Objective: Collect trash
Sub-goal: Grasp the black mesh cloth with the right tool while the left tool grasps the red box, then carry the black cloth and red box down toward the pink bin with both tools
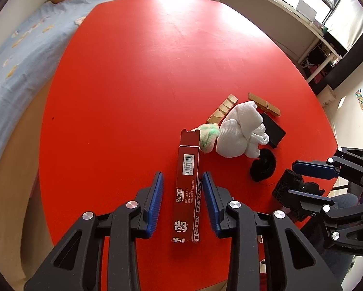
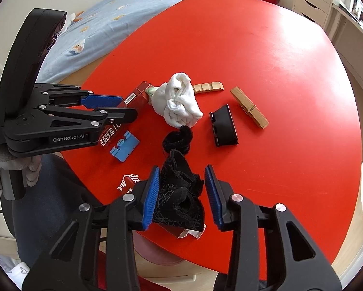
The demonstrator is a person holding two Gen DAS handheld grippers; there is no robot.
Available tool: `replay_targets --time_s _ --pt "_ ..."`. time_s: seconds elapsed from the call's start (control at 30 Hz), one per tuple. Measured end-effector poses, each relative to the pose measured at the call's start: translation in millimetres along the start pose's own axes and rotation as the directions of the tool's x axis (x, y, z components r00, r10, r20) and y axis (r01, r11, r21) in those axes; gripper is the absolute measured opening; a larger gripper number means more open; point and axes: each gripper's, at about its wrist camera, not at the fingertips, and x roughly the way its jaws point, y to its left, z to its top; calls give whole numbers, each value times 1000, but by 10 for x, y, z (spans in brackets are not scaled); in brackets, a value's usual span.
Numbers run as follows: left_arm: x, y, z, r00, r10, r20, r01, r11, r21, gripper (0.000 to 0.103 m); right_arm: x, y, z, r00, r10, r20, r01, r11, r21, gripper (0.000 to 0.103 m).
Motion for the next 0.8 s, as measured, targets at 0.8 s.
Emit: replay_targets --time_s 0.8 --pt "-376 -15 -107 995 -14 100 12 1000 24 15 -342 -195 -2 992 -8 126 -2 996 84 12"
